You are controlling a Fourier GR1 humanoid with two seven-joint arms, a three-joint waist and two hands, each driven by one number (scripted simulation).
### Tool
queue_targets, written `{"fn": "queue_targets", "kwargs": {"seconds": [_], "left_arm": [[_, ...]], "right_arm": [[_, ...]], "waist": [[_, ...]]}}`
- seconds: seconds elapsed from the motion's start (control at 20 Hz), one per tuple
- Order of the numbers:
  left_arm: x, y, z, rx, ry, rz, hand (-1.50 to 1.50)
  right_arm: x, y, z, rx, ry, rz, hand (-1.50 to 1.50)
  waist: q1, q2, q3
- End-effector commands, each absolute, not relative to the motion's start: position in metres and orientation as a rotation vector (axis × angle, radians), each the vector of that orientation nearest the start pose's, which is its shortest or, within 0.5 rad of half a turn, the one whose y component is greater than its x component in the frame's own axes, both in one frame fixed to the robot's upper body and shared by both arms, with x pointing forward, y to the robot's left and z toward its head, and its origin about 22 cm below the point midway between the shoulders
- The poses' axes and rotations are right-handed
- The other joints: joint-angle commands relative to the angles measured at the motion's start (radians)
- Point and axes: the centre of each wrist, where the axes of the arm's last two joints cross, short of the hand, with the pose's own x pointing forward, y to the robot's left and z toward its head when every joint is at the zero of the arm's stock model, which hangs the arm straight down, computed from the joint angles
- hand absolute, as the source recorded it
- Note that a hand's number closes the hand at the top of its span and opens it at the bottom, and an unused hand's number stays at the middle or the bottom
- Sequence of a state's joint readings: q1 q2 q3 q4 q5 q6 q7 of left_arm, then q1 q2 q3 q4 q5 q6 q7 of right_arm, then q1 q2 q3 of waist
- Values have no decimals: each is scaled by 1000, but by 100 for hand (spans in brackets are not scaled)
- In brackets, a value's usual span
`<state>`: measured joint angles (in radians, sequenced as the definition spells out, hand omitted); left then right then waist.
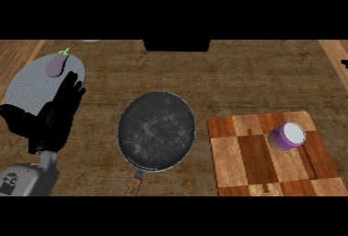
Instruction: Pick the can from the cutting board and place it in the pan
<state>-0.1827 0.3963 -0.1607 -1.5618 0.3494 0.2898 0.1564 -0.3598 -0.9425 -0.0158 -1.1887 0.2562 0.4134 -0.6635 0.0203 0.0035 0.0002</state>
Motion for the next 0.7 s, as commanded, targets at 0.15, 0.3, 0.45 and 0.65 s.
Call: {"fn": "queue_targets", "kwargs": {"seconds": [0.15,0.3,0.45,0.65], "left_arm": [[284,264,60,86,-1531,39,0],[287,277,68,88,-1511,24,0],[285,271,52,102,-1525,44,0],[275,269,60,89,-1512,34,0]], "right_arm": [[320,-396,165,-396,-1454,1575,-150],[319,-393,160,-389,-1236,1702,-150],[318,-382,168,-363,-1183,1769,-150],[305,-371,147,-387,-1196,1825,-150]], "waist": [[-9,-2,-1],[-4,0,-1],[-18,-3,-1],[-22,-5,0]]}}
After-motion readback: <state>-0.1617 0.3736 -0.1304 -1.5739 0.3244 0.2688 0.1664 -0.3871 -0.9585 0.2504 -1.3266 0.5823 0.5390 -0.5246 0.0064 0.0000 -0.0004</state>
